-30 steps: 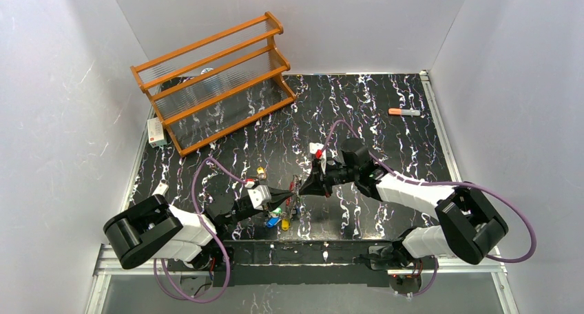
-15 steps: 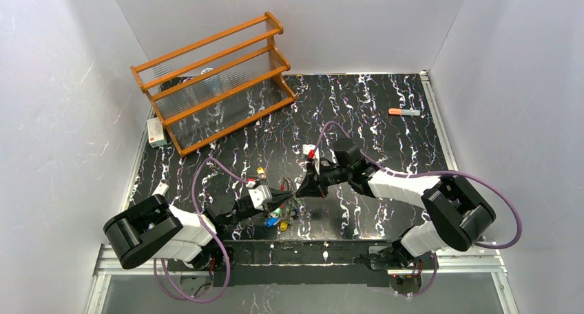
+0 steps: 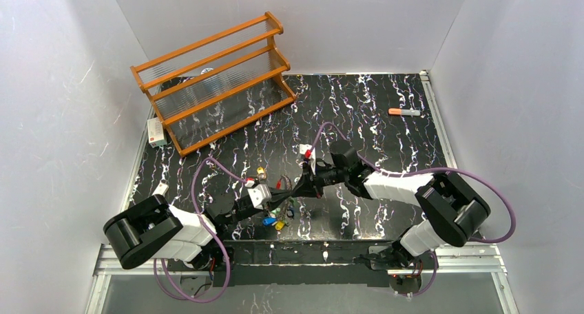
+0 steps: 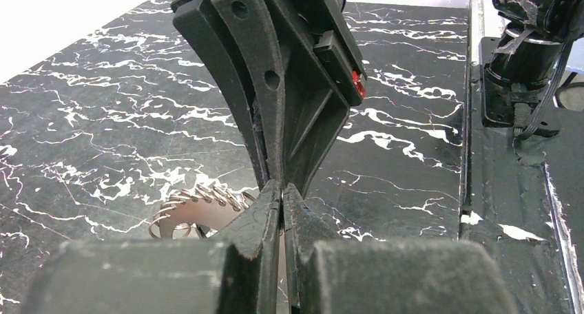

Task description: Put the keys on the keyring

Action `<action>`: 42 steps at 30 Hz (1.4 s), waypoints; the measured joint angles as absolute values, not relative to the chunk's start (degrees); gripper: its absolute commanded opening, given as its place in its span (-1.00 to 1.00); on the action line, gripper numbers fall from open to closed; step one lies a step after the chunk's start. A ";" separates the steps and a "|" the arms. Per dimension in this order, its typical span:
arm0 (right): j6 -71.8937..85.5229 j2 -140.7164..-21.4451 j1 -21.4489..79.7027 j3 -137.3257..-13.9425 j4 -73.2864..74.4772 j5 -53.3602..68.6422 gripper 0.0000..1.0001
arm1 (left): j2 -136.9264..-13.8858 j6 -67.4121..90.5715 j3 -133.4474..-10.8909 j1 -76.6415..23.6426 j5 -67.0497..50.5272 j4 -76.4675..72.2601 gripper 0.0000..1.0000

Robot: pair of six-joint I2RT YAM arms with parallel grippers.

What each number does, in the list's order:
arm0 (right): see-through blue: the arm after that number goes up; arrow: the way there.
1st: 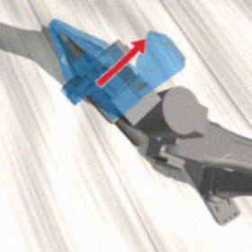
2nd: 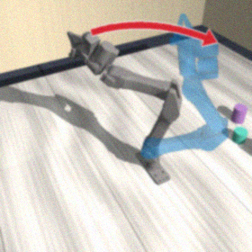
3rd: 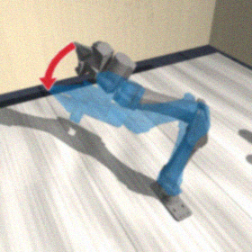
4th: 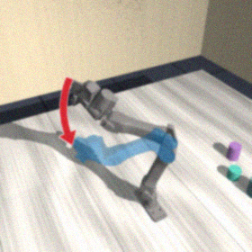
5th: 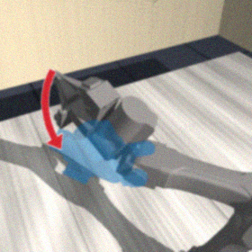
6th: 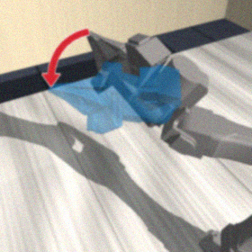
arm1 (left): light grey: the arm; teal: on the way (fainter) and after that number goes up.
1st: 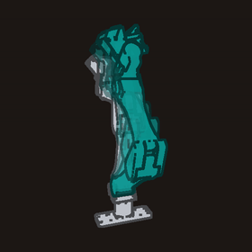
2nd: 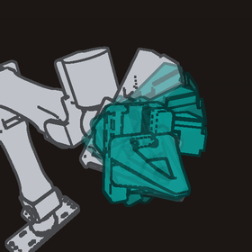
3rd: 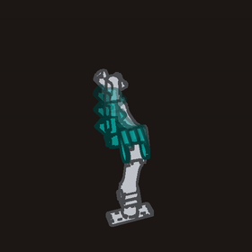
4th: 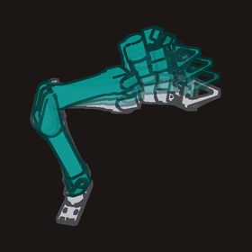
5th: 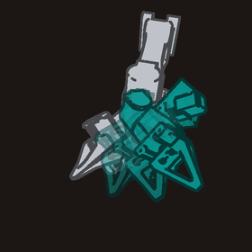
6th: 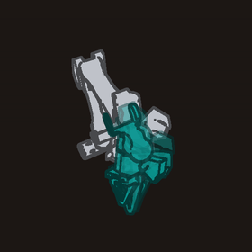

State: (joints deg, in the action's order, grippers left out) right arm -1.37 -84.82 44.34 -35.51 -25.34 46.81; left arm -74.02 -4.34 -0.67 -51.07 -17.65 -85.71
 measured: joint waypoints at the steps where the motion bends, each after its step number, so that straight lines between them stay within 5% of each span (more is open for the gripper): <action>1: -0.67 -84.79 44.34 -35.07 -26.50 46.50 -0.64 | -74.02 -4.34 -0.67 -51.05 -17.47 -85.80 -1.00; 4: 1.39 -83.79 44.51 -32.34 -30.59 45.15 -0.25 | -74.02 -4.23 -0.67 -51.07 -17.43 -85.73 -1.00; 8: 1.87 -79.57 44.77 -29.08 -32.86 42.00 -0.03 | -73.54 -4.19 -0.64 -51.11 -17.54 -85.93 -1.00; 15: -1.45 -70.61 44.82 -27.90 -30.70 37.52 0.05 | -72.79 -4.25 -0.54 -51.11 -17.43 -86.59 -1.00; 24: -5.43 -66.37 44.82 -25.06 -31.51 39.00 -0.27 | -71.77 -4.32 -0.54 -51.11 -17.39 -86.59 -1.00; 42: -4.91 -65.98 44.73 -22.55 -31.79 32.23 0.53 | -78.81 -6.35 -0.84 -51.11 -20.99 -86.50 -1.00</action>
State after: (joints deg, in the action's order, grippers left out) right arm -4.91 -65.98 44.73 -22.55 -31.79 32.23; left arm -78.81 -6.35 -0.84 -51.11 -20.99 -86.50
